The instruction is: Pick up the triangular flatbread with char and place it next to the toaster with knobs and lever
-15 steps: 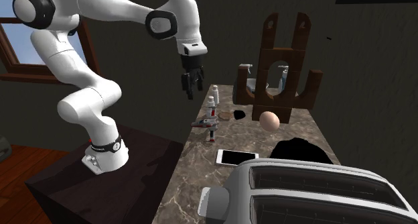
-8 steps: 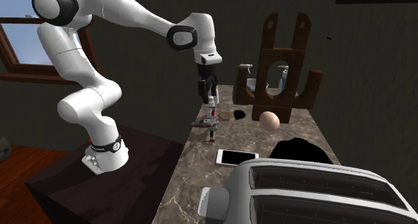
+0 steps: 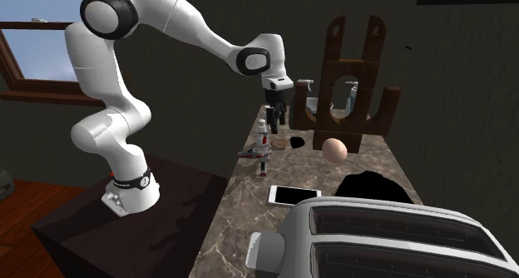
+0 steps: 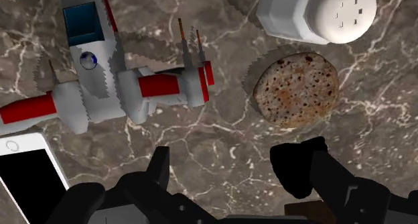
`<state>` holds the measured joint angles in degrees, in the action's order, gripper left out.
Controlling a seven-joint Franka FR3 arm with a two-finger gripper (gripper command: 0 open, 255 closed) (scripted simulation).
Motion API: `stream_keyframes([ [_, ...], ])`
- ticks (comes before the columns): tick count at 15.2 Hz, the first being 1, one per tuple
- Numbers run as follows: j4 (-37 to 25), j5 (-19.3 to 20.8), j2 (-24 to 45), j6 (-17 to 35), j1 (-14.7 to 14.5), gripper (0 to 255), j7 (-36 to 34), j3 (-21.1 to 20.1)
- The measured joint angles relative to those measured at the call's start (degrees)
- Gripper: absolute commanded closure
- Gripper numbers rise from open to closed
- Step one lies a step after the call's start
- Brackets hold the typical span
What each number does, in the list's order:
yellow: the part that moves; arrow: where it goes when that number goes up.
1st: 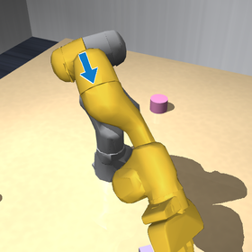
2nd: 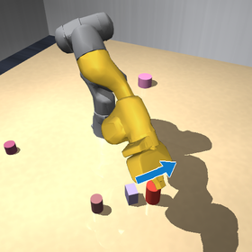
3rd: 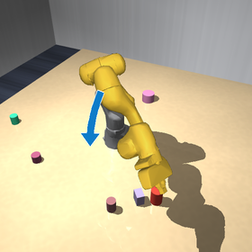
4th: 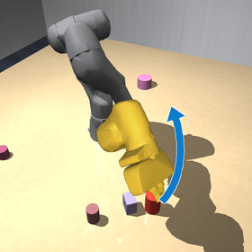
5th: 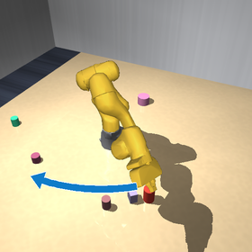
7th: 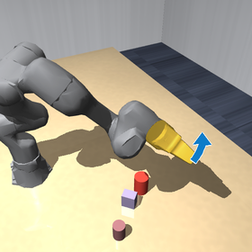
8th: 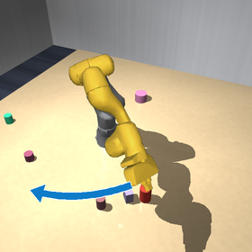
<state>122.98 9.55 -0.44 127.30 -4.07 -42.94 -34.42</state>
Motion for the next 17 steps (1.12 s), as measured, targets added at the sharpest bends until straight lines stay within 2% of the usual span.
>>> stream_keyframes([
  [4,-6.2,8.8,9.7,0.6,-2.3,0,-8.5,-0.7],
  [7,-12.6,14.8,17.1,-0.5,-5.8,0,-13.9,0.2],
  [12,-13.4,18.3,21.3,1.5,-7.5,0,-16.8,1.6],
  [17,-13.4,19.9,23.2,3.1,-7.9,0,-17.7,2.4],
])
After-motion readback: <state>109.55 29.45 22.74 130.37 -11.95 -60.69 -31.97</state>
